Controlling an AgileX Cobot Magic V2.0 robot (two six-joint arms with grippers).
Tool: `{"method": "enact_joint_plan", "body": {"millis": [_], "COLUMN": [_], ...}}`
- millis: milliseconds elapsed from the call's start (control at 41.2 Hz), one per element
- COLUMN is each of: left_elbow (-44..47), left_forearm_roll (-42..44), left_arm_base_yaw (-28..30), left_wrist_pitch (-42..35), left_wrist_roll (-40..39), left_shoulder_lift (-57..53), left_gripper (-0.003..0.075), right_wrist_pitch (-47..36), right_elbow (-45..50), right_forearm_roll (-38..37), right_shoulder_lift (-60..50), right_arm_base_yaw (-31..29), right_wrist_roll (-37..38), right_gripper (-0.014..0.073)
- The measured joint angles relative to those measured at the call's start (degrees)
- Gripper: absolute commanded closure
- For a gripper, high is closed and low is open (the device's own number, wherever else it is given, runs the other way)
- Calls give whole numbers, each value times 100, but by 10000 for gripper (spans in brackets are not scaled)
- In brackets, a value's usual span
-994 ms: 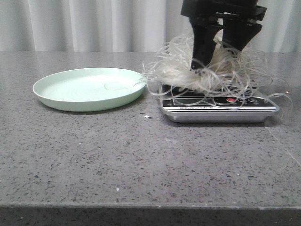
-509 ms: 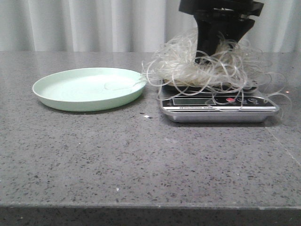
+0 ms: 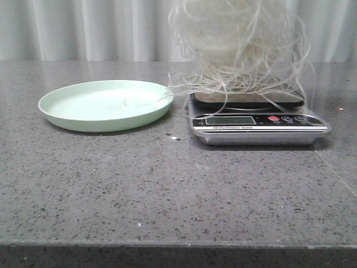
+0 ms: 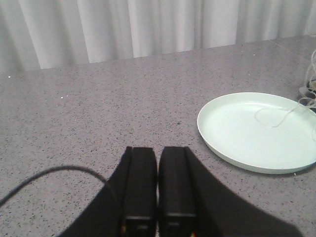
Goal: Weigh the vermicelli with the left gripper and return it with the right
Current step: 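Lift the vermicelli with the right gripper and carry it over the plate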
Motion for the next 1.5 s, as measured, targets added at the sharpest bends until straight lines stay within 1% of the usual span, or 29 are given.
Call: {"method": "enact_joint_plan", "body": {"millis": [170,291,412,631,703,800,1043,1116,1261,1504], "left_elbow": [0,0,0,0,0,0,0,0,0,0], "left_forearm_roll": [0,0,0,0,0,0,0,0,0,0], "left_arm_base_yaw": [0,0,0,0,0,0,0,0,0,0], "left_wrist_pitch": [0,0,0,0,0,0,-9,-9,-9,-9], "left_wrist_roll": [0,0,0,0,0,0,0,0,0,0], "left_shoulder_lift": [0,0,0,0,0,0,0,0,0,0], "left_gripper": [583,583,583,583,583,583,583,583,583,583], "right_wrist_pitch": [47,47,18,-298,-363,-399,-485,-485,-485,-474], "right_elbow": [-657,-950,-1098,-1112,-1132,-1132,-1132,-1132,-1132,-1132], "right_forearm_roll": [11,254,861,2420,2738,2962,2878,2657,1986,1604], "right_shoulder_lift": [0,0,-4,48,130,300,765,918,1190,1558], "right_arm_base_yaw": [0,0,0,0,8,45,404,523,681,930], "right_wrist_roll": [9,9,9,9,9,9,-2,-2,-2,-2], "right_gripper": [445,445,445,445,445,444,444,444,444,444]}}
